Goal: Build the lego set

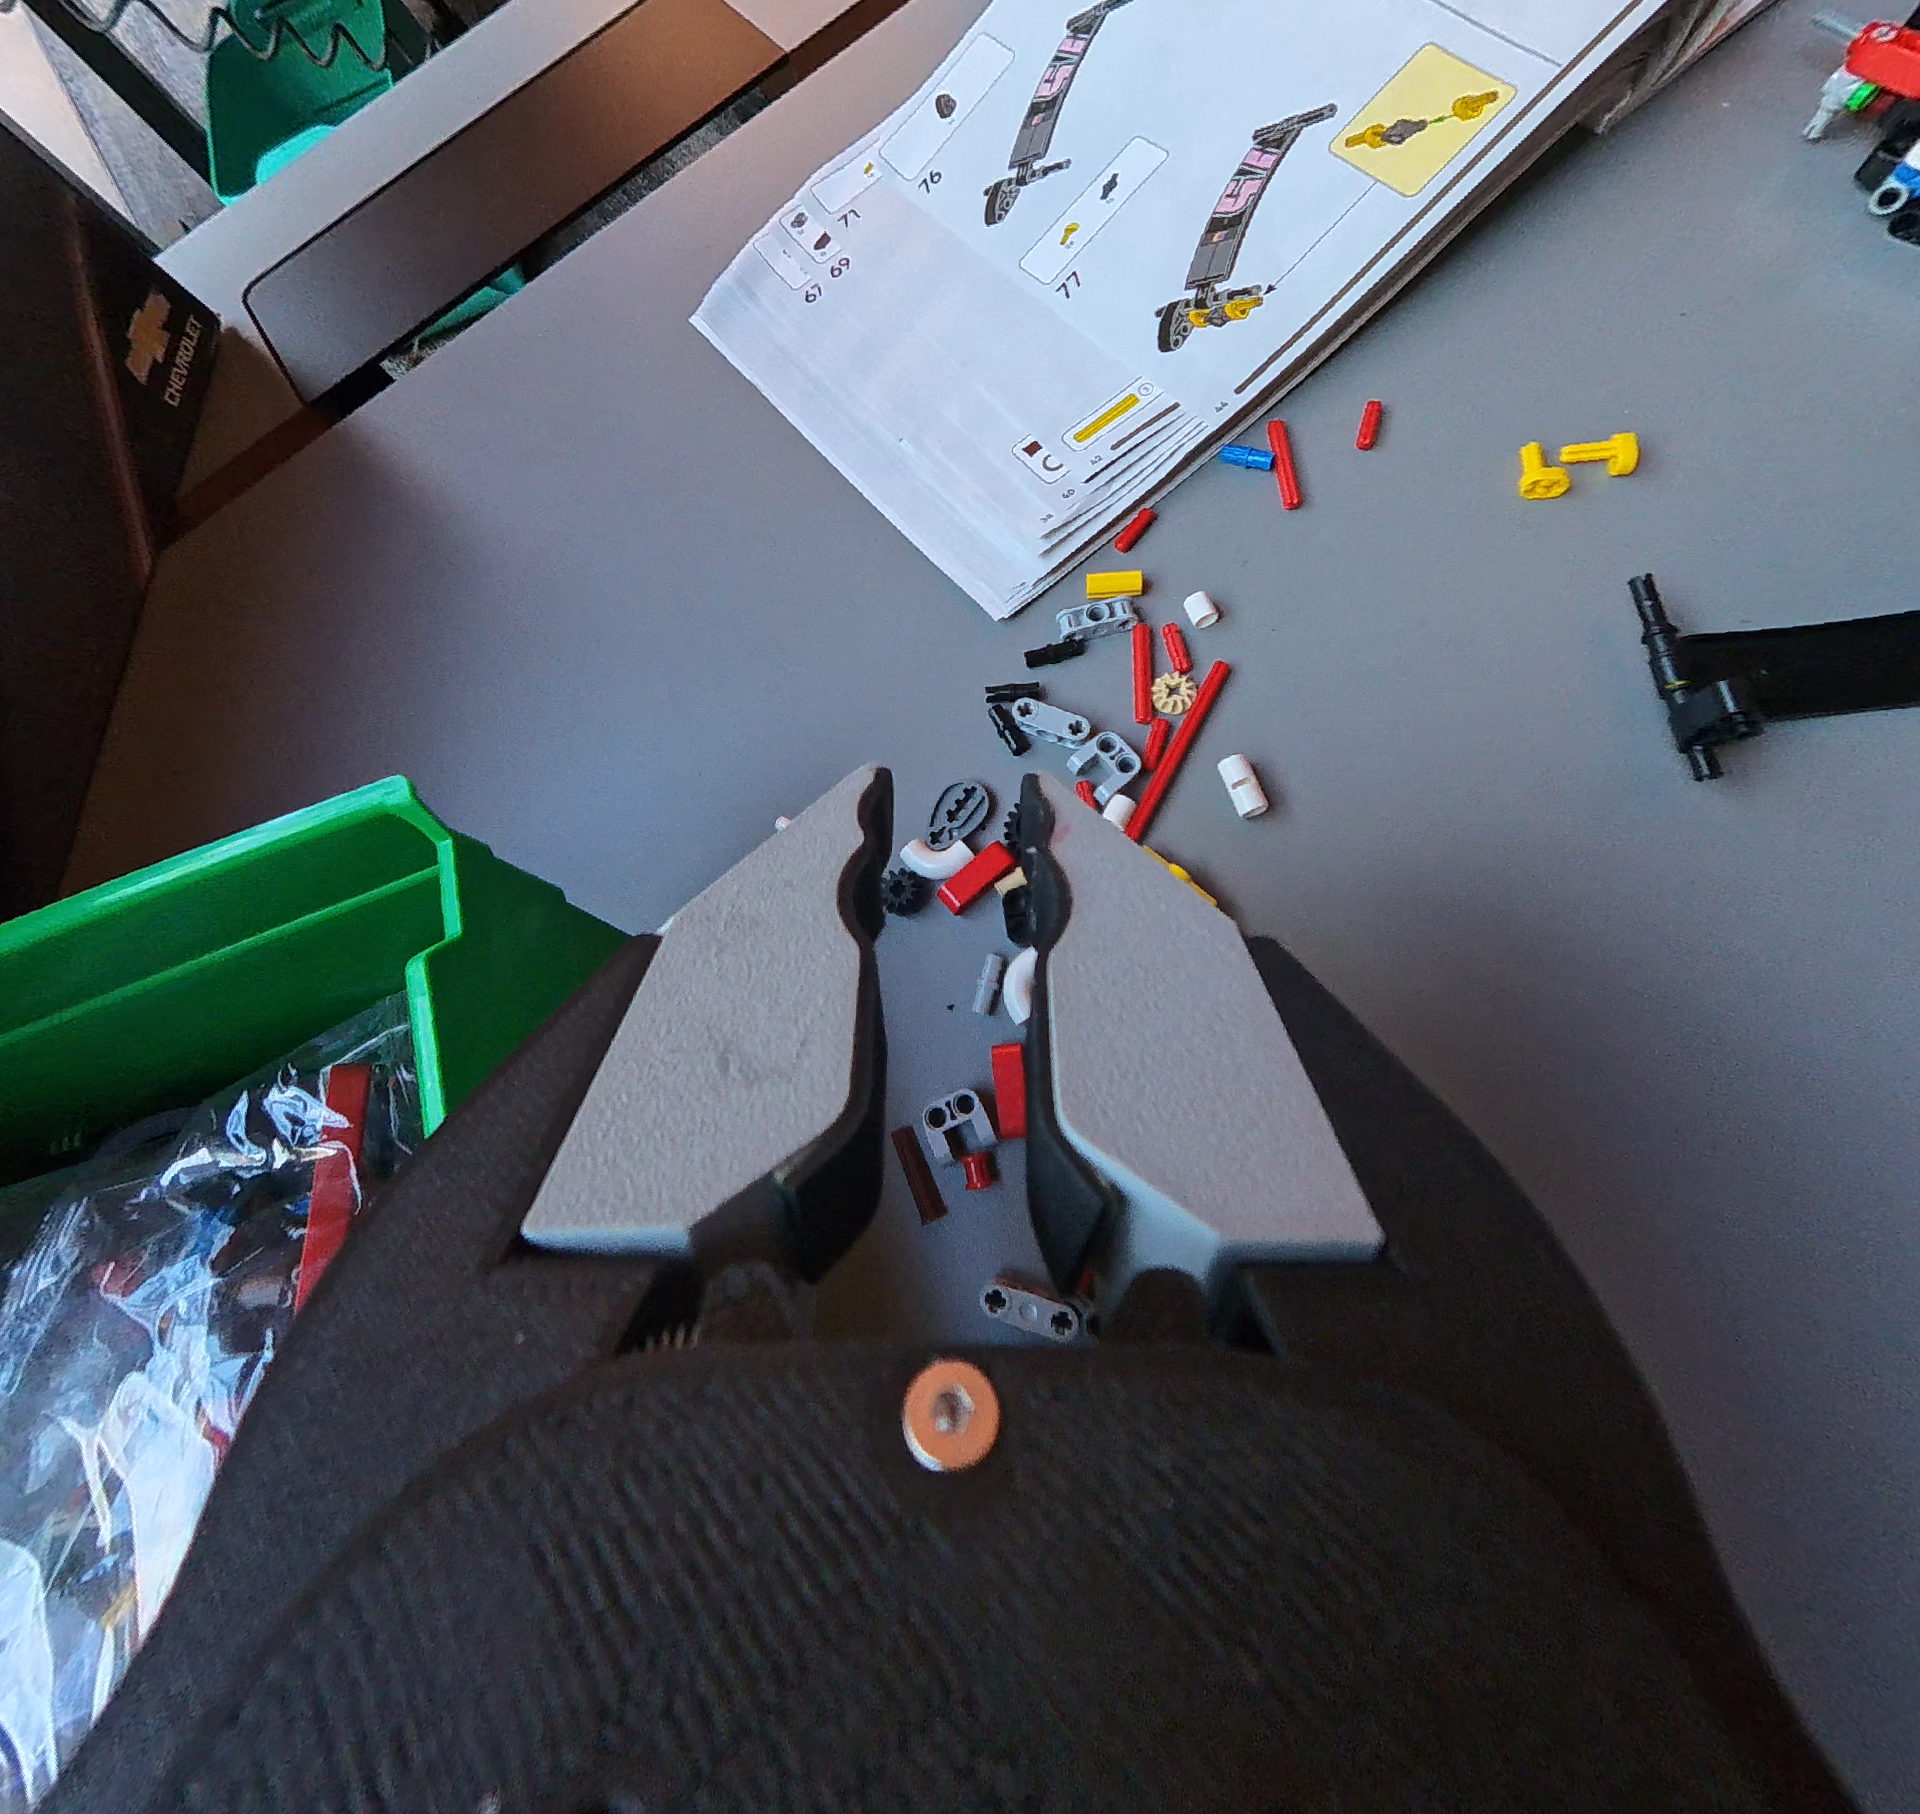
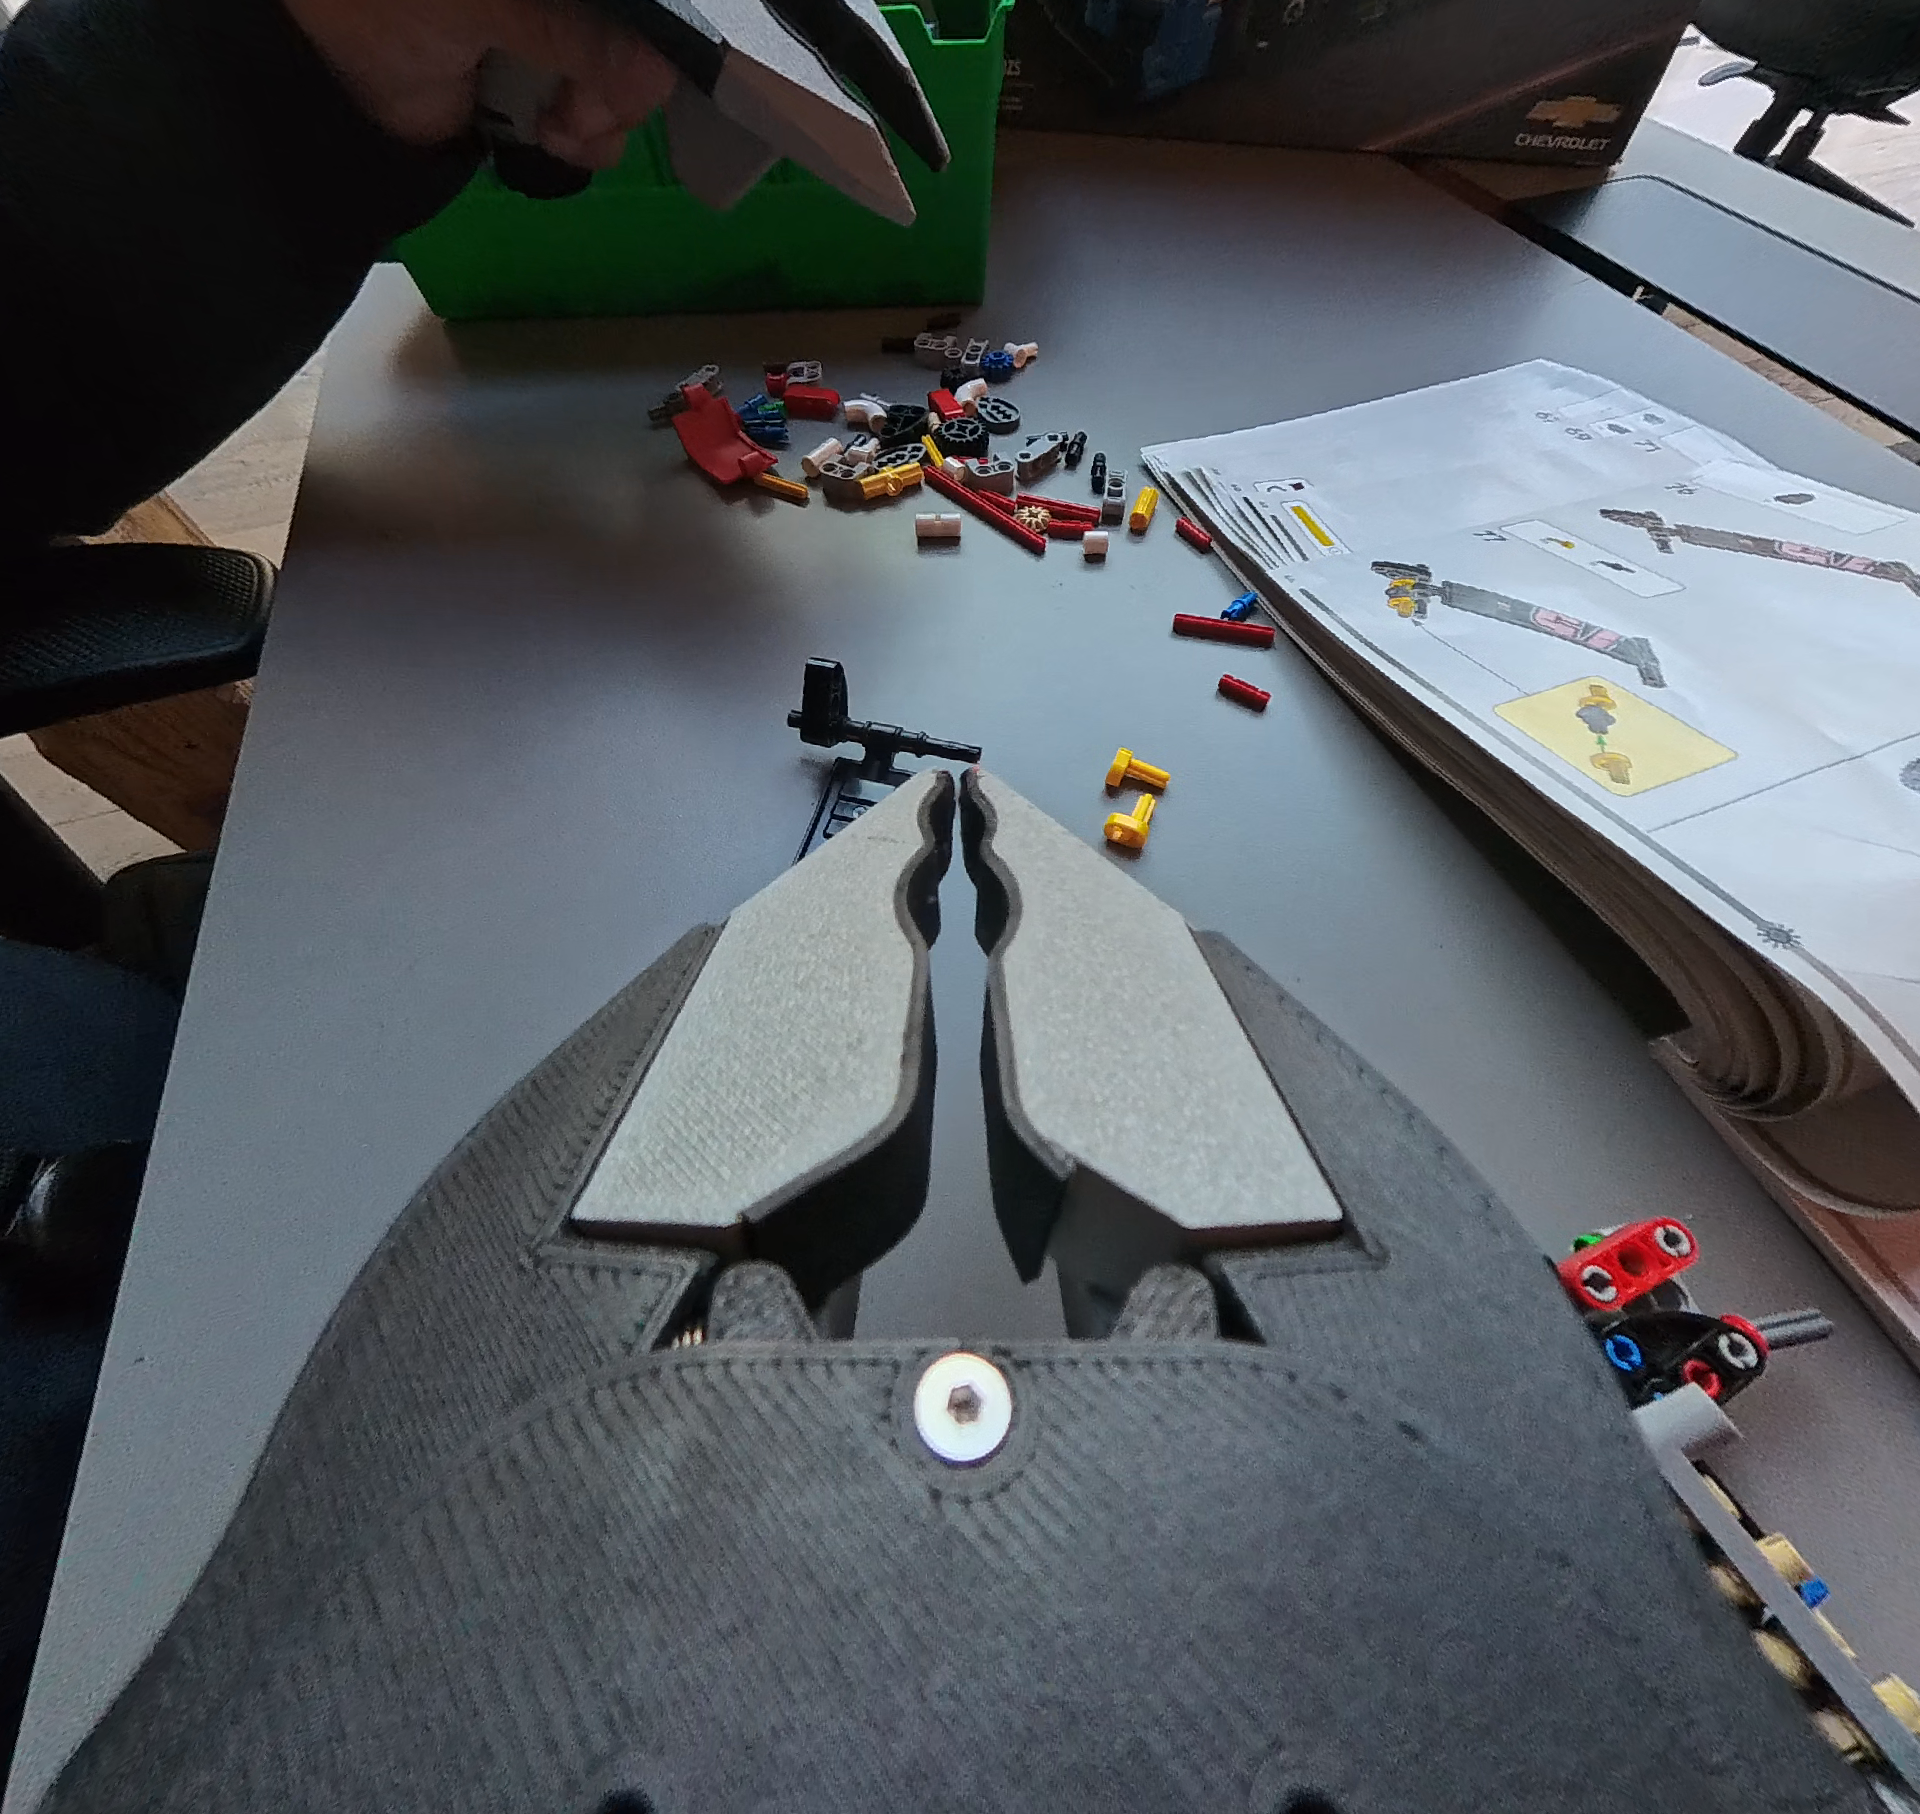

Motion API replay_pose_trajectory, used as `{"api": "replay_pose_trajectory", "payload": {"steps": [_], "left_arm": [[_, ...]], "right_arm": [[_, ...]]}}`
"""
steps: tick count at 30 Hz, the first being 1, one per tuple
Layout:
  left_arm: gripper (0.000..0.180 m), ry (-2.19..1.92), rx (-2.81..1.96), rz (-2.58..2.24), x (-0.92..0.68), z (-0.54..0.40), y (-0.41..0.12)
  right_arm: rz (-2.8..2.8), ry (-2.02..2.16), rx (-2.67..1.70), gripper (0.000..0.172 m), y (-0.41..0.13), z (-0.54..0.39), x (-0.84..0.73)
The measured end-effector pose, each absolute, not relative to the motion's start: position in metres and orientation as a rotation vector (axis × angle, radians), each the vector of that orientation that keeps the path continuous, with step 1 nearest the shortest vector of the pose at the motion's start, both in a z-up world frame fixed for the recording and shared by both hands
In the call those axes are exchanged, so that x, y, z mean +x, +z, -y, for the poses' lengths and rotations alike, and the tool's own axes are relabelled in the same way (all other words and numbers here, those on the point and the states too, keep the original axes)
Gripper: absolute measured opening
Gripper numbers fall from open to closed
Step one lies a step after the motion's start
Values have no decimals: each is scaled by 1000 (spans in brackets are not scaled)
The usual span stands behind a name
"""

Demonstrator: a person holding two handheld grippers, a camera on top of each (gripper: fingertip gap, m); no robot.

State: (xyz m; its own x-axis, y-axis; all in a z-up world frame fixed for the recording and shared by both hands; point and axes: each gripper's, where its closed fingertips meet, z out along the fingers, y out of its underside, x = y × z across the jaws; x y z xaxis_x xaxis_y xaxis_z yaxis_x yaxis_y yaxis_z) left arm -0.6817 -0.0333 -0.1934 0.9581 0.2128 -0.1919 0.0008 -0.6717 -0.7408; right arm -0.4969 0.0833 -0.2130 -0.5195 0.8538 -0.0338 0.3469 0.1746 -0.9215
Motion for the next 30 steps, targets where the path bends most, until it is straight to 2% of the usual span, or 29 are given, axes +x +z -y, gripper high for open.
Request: {"api": "replay_pose_trajectory", "payload": {"steps": [30], "left_arm": [[20, 249, -2257, 193, -665, 5, -191]], "right_arm": [[1865, 1321, -1073, 0, -200, -91, -497]]}}
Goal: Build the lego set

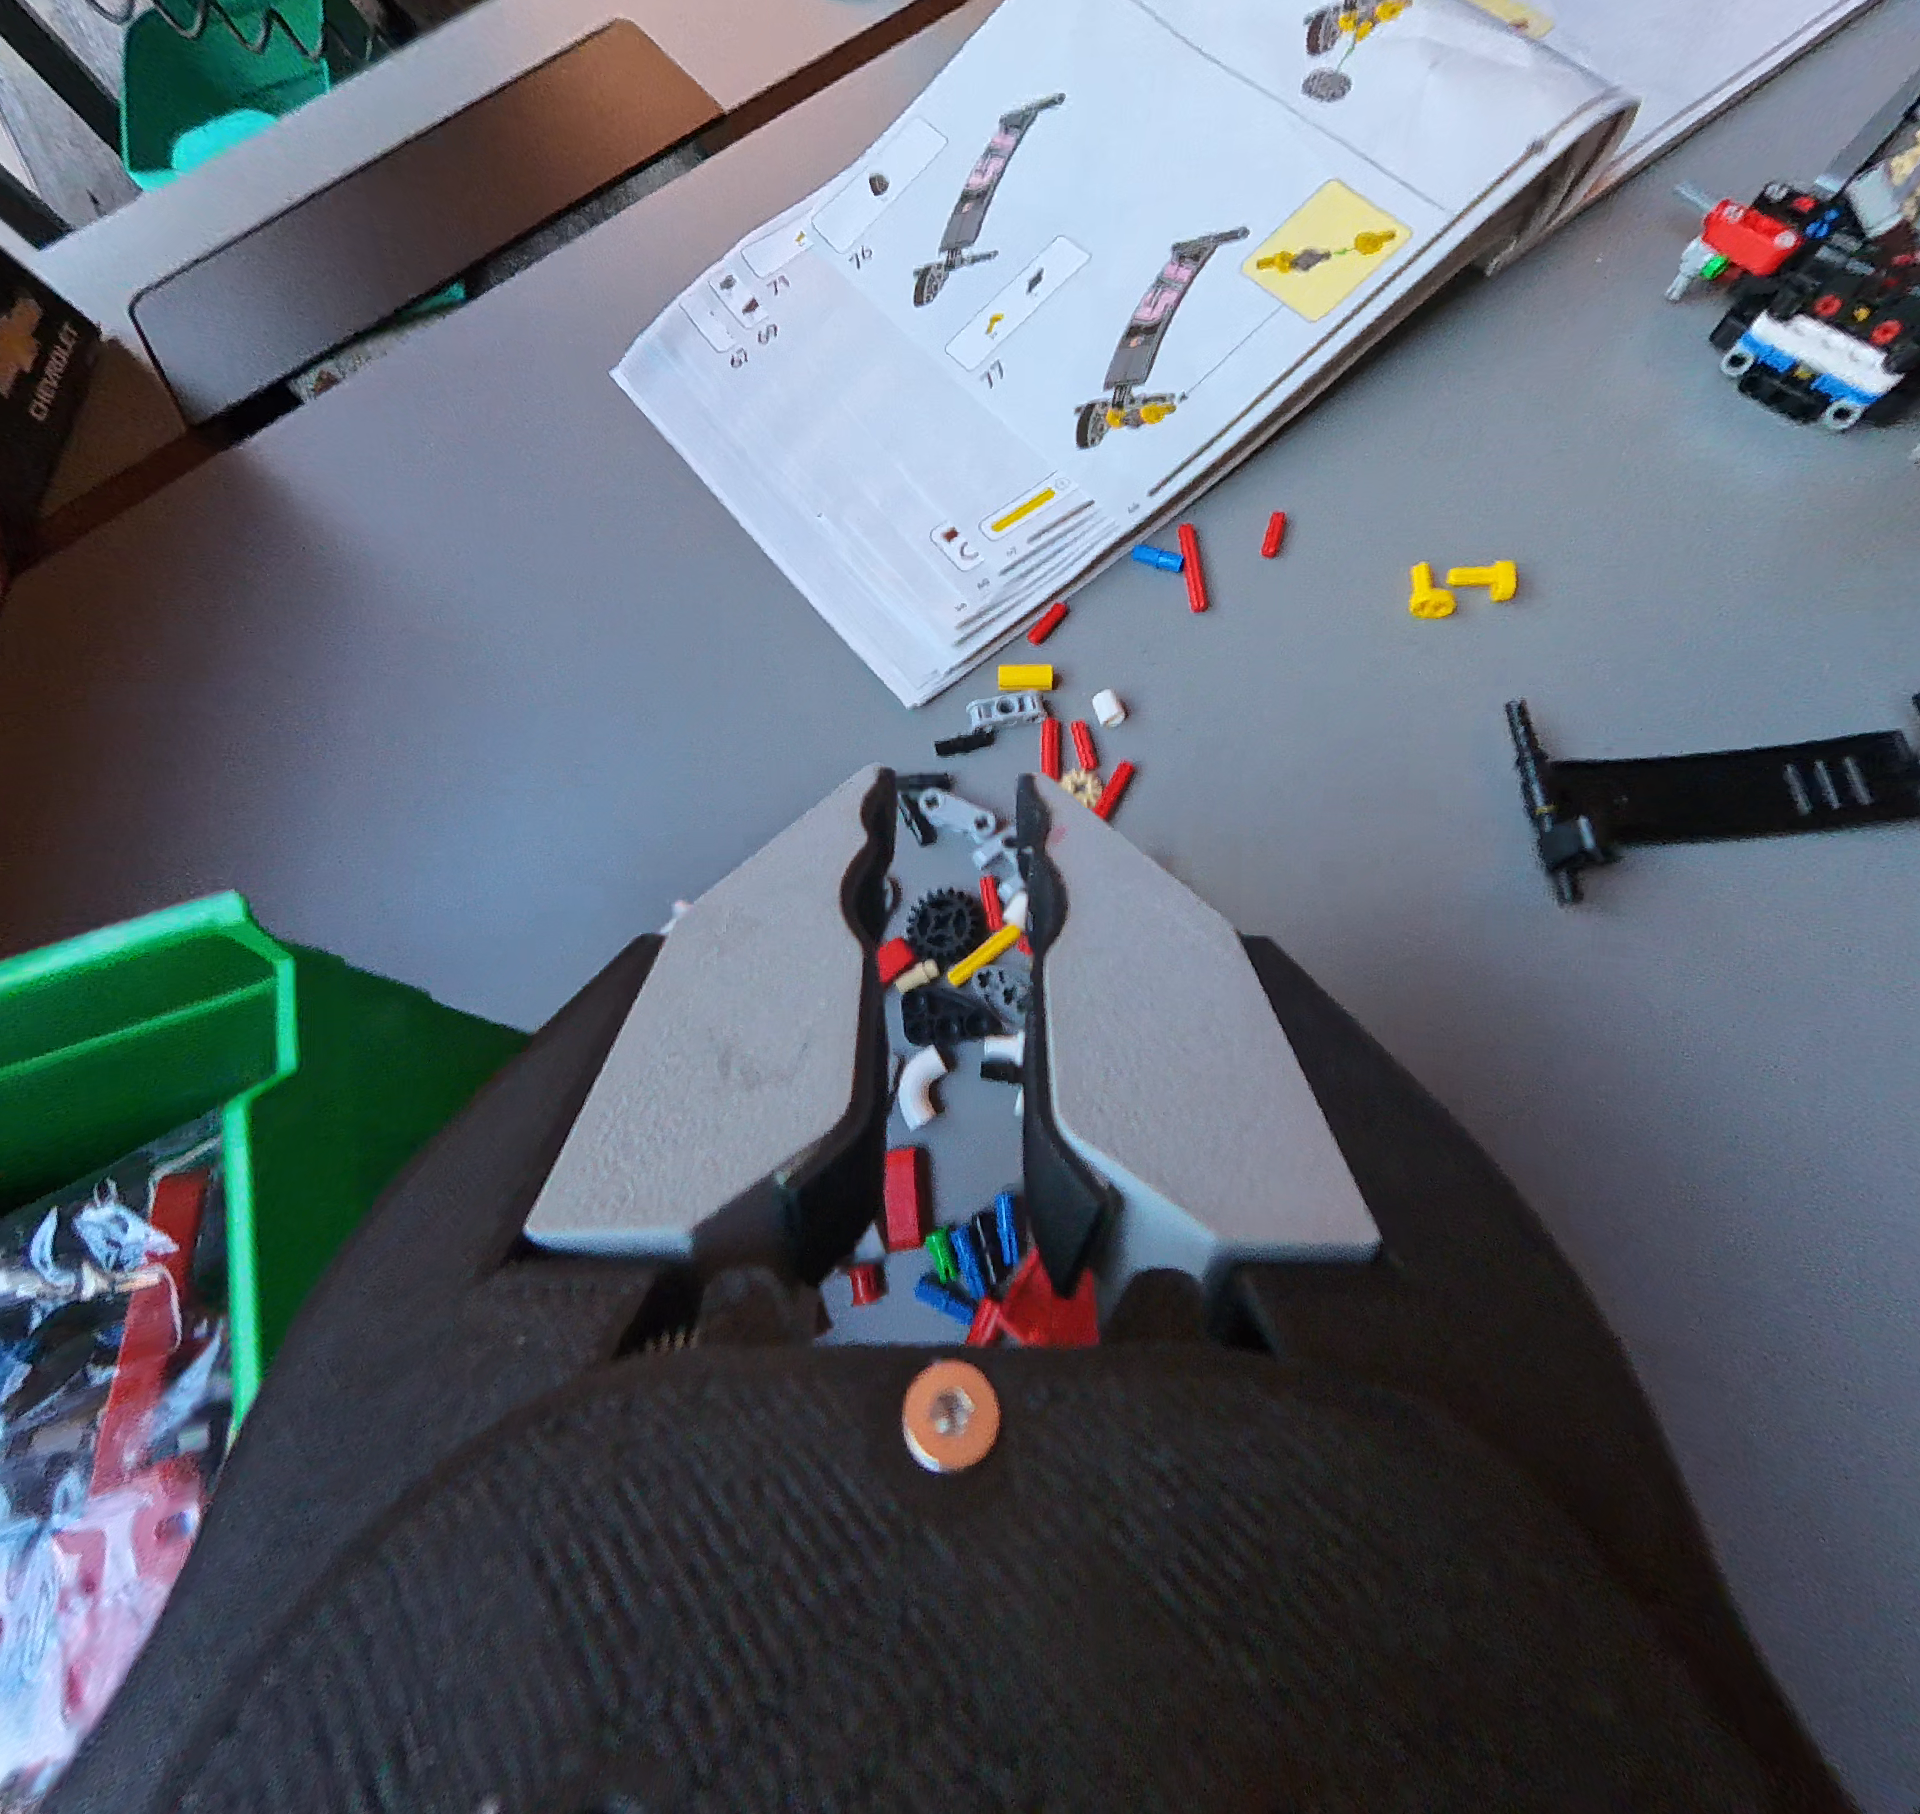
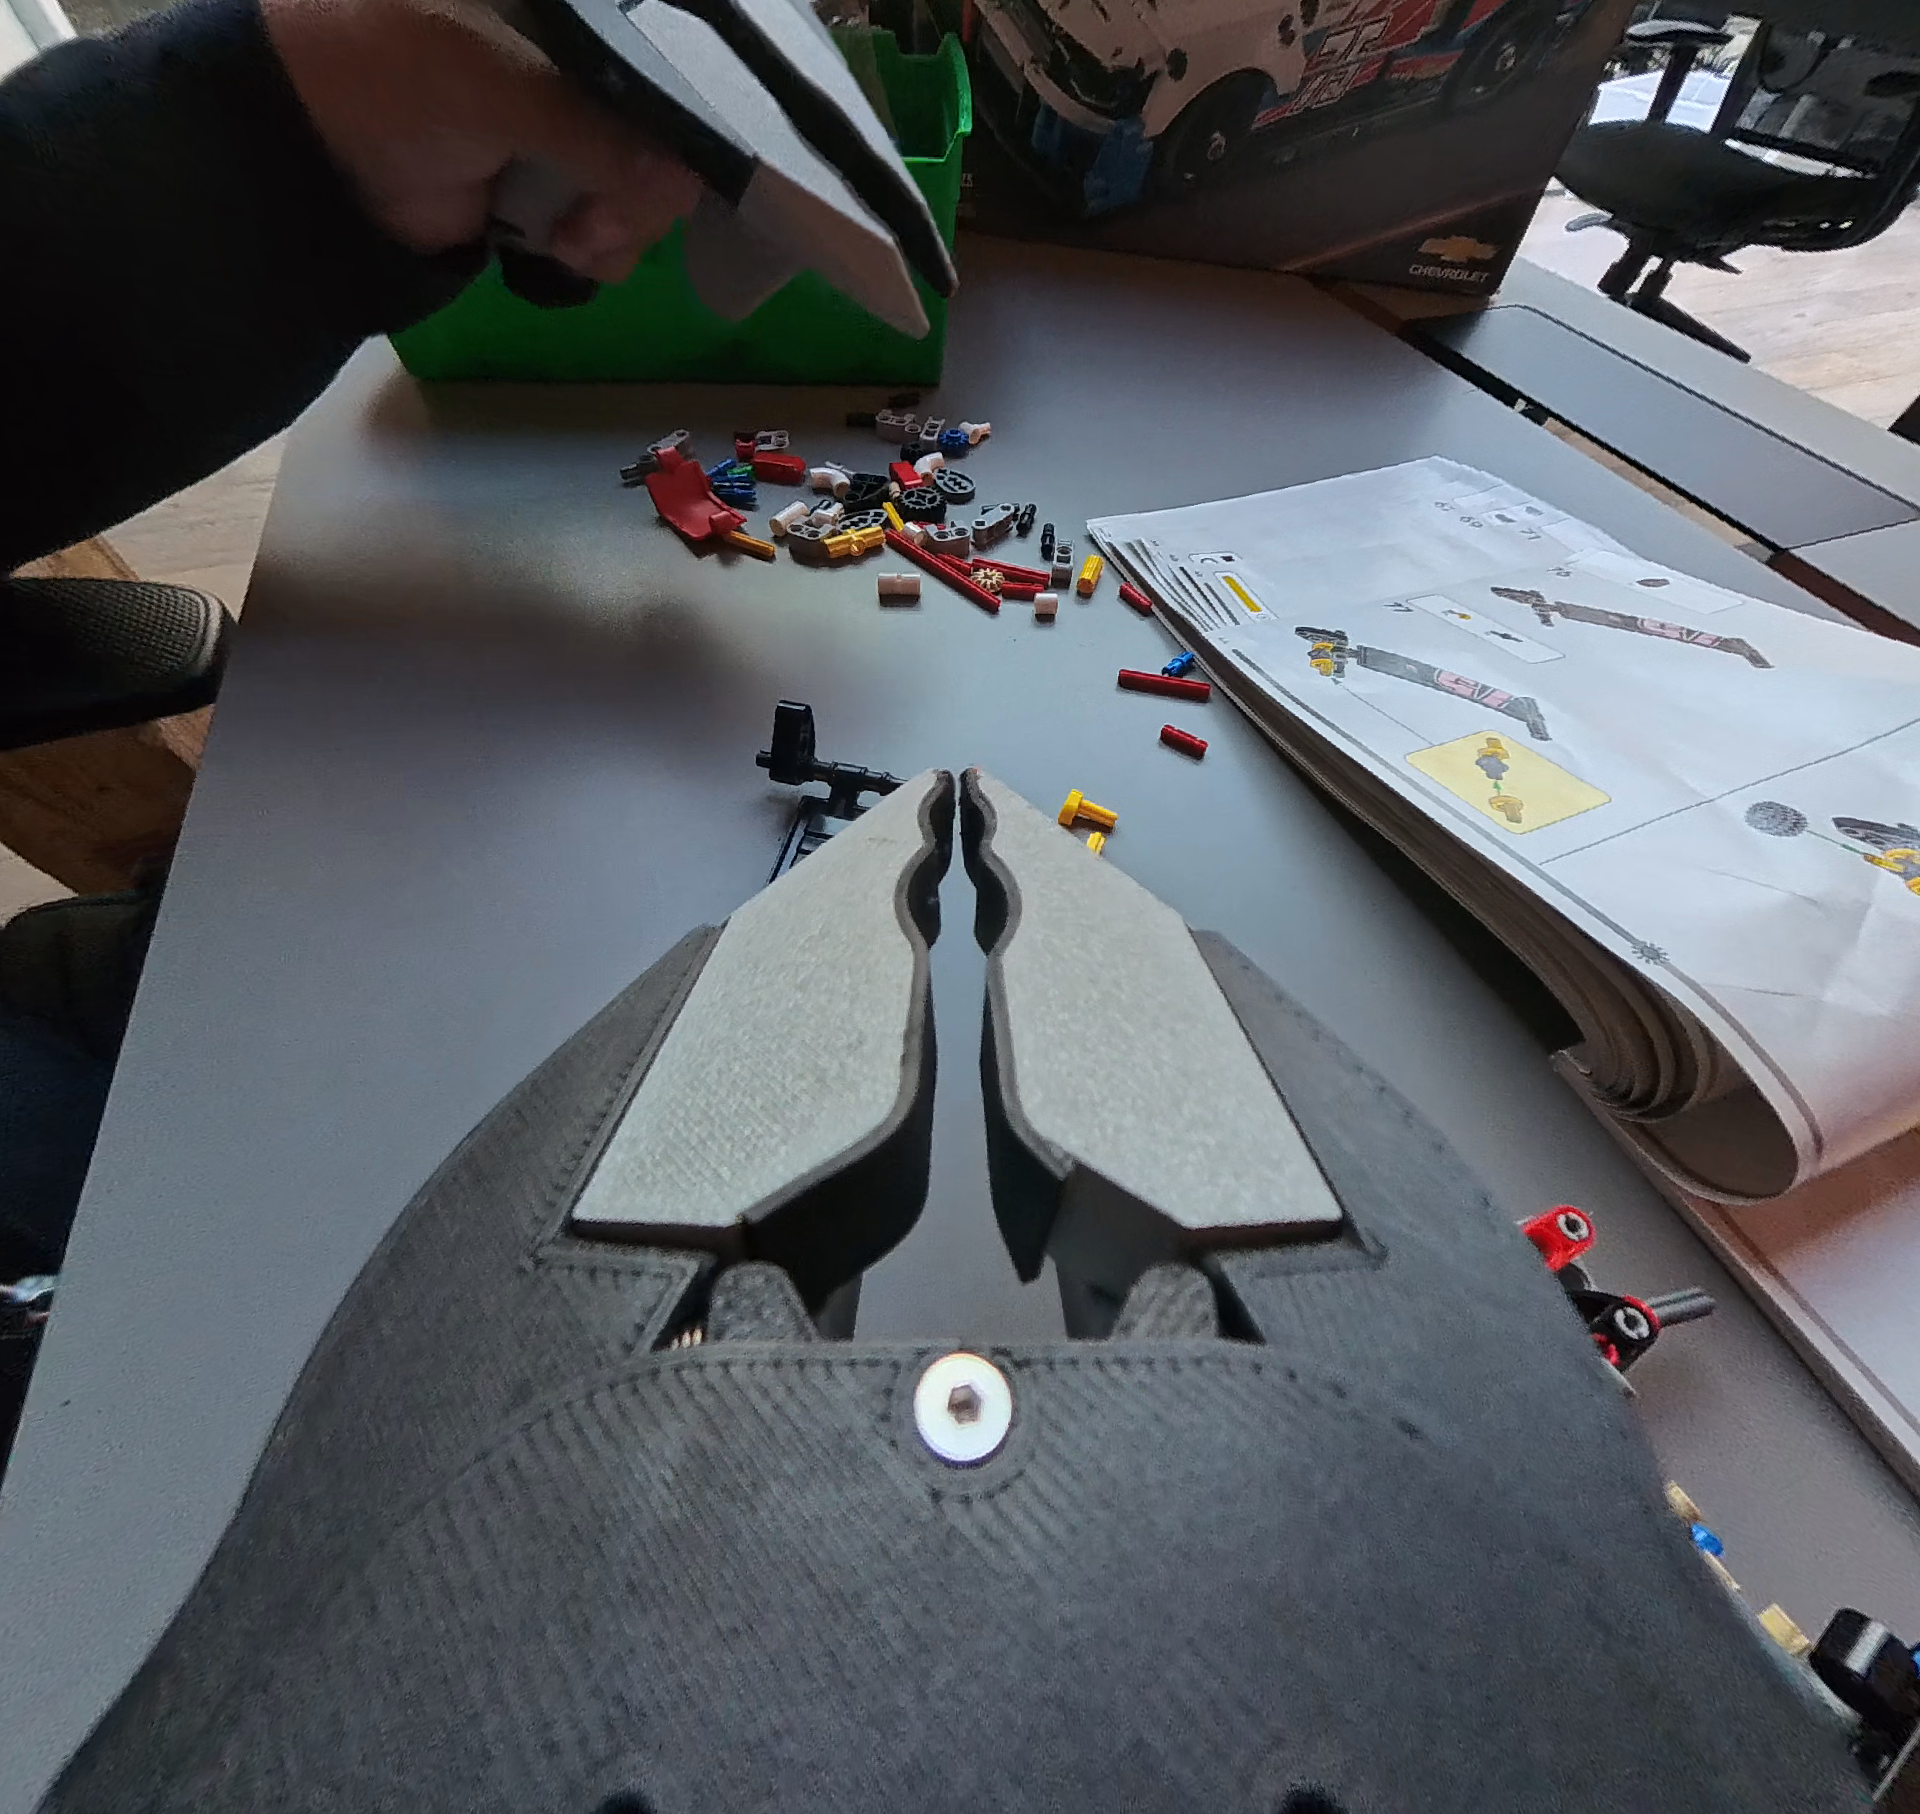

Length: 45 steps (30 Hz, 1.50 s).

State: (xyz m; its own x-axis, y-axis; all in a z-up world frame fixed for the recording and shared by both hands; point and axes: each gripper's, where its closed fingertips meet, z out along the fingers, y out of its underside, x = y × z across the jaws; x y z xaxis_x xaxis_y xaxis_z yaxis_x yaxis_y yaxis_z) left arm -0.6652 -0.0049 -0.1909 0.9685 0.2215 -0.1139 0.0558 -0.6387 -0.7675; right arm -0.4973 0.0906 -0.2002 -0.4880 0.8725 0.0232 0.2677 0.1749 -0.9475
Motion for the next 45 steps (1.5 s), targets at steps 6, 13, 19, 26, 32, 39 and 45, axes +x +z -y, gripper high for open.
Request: {"api": "replay_pose_trajectory", "payload": {"steps": [6, 13, 19, 26, 32, 39, 45], "left_arm": [[21, 221, -2172, 84, -659, -37, -145], [14, 238, -2121, -47, -670, -70, -138], [0, 294, -1967, -49, -692, -60, -147], [15, 231, -2120, -25, -705, -46, -177], [14, 199, -2165, 16, -713, -36, -187], [13, 149, -2162, -7, -704, -40, -192], [12, 152, -2177, -9, -703, -41, -198]], "right_arm": [[1863, 1272, -1075, 0, -205, -92, -500], [1846, 1339, -1089, 9, -191, -79, -520], [1872, 1382, -1108, 13, -185, -75, -557], [1949, 1417, -1115, 9, -210, -71, -560], [1971, 1417, -1061, 7, -208, -61, -554], [1974, 1434, -1044, 7, -206, -56, -547], [1980, 1448, -1046, 7, -206, -53, -545]]}}
